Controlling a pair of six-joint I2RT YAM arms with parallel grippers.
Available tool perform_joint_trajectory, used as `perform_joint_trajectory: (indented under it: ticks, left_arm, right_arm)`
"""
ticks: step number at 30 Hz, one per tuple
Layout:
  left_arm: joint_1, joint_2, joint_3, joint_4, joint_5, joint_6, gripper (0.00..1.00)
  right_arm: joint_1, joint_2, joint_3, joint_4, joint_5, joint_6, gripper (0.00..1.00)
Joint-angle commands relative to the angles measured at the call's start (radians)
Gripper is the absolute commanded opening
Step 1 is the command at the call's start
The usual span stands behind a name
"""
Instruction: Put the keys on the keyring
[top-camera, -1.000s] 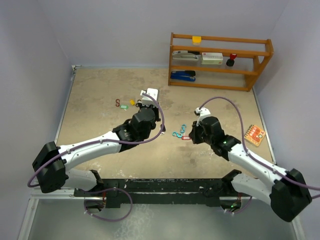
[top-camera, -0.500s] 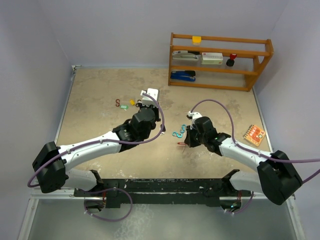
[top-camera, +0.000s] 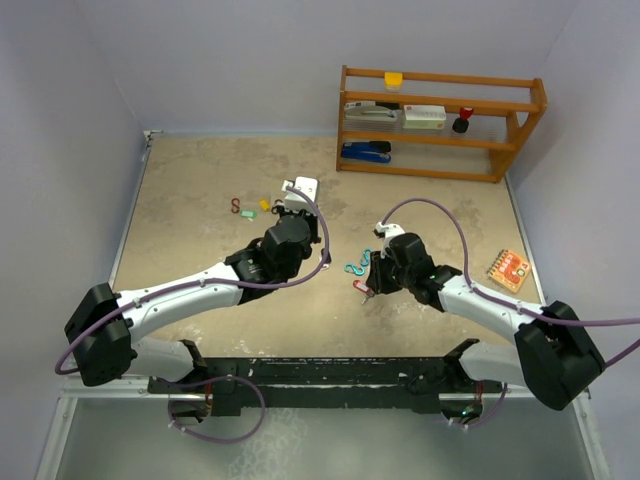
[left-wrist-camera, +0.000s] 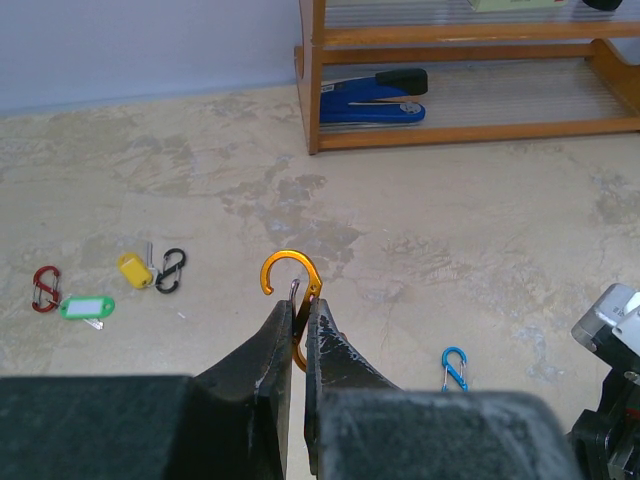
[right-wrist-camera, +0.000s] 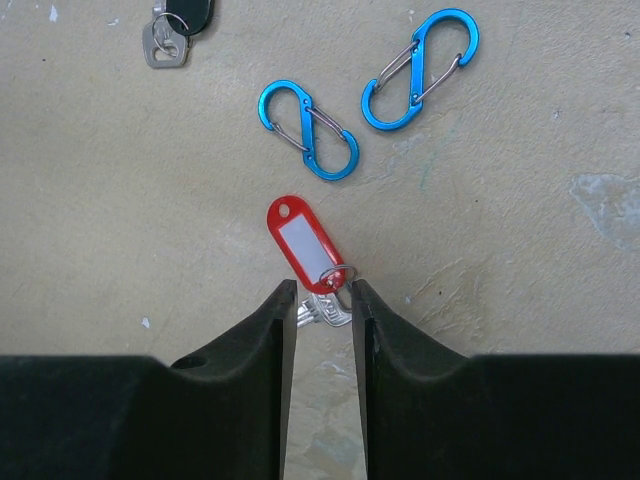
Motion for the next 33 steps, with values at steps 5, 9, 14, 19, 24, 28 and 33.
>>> perform_joint_trajectory:
  ticks: [5,9,14,19,24,28,33]
  left_arm:
    - [0.006,-0.018,0.007,0.044,-0.012,0.015,0.00]
    - [0.006,-0.017,0.005,0.044,-0.014,0.018,0.00]
    - [0.006,-0.016,0.004,0.043,-0.020,0.023,0.00]
    - [0.007,-0.015,0.002,0.044,-0.025,0.028,0.00]
    - [0.006,-0.018,-0.001,0.040,-0.033,0.033,0.00]
    - [0.006,-0.018,0.000,0.041,-0.036,0.035,0.00]
    - [0.006,-0.019,-0.002,0.038,-0.040,0.038,0.00]
  right_arm:
    - [0.005,0.016,0.046,-0.004,0.015,0.027,0.31]
    - [0.005,0.053,0.062,-0.004,0.015,0.056,0.34]
    - [0.005,0.093,0.078,0.001,0.011,0.088,0.41]
    - [0.006,0.123,0.088,0.001,0.017,0.105,0.39]
    - [0.006,0.129,0.096,-0.012,0.029,0.116,0.30]
    - [0.006,0.139,0.106,-0.032,0.035,0.119,0.29]
    - [0.006,0.157,0.115,-0.056,0.040,0.124,0.28]
